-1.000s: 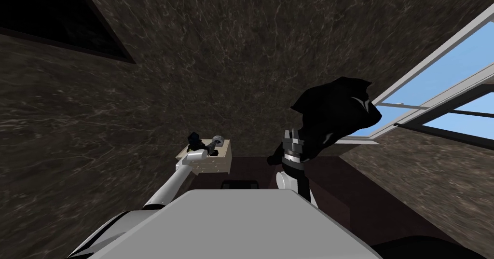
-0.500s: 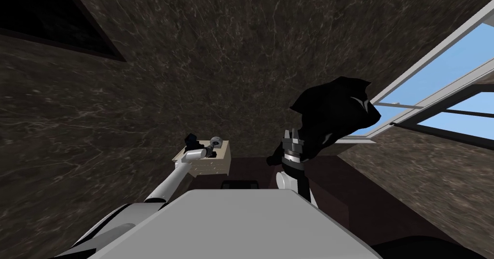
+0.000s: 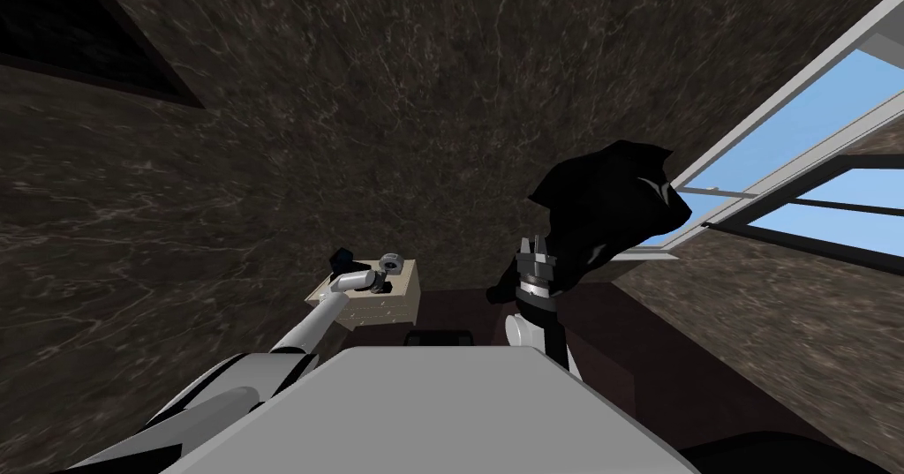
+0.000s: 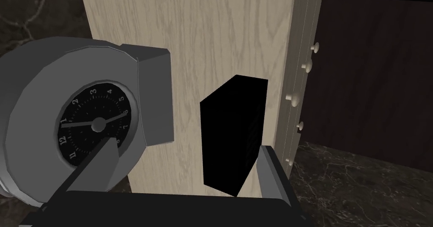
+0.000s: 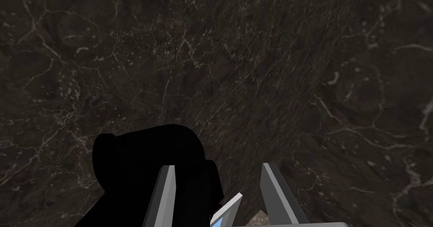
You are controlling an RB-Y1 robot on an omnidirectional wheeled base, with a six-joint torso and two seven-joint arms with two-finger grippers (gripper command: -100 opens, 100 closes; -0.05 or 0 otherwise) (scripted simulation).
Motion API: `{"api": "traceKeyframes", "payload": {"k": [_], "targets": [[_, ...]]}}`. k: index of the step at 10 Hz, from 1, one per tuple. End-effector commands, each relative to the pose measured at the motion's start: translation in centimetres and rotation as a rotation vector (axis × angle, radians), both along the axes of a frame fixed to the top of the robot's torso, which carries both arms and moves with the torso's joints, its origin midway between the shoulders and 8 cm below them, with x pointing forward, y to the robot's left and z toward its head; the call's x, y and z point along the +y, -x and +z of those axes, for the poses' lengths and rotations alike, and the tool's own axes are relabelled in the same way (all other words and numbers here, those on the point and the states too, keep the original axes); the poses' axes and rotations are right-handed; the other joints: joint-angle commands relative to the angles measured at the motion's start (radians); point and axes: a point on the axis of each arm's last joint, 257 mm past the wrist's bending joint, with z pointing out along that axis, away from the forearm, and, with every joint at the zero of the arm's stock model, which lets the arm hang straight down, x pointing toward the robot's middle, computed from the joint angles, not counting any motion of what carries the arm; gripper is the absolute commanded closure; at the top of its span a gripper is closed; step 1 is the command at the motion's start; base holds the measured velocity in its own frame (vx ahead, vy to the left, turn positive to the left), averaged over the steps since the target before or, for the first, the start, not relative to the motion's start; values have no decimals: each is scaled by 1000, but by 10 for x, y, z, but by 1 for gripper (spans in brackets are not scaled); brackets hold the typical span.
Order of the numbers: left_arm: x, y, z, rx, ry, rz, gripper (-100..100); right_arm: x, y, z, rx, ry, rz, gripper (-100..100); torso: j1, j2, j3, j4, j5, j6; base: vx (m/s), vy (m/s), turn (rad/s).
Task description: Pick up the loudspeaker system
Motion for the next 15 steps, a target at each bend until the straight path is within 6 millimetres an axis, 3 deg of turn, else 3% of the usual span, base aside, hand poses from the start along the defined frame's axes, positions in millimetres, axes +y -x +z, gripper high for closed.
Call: {"api": "traceKeyframes", "payload": {"k": [1, 15], "targets": [[8, 16, -12, 54, 4, 19, -100, 0, 0, 0, 0, 0, 0, 0, 0, 0, 0, 0, 0, 0, 46, -19, -29], [57, 92, -39, 365, 38, 154, -100, 0, 0, 0, 0, 0, 0, 0, 1, 2, 1, 0, 0, 0, 39, -8, -33]]}}
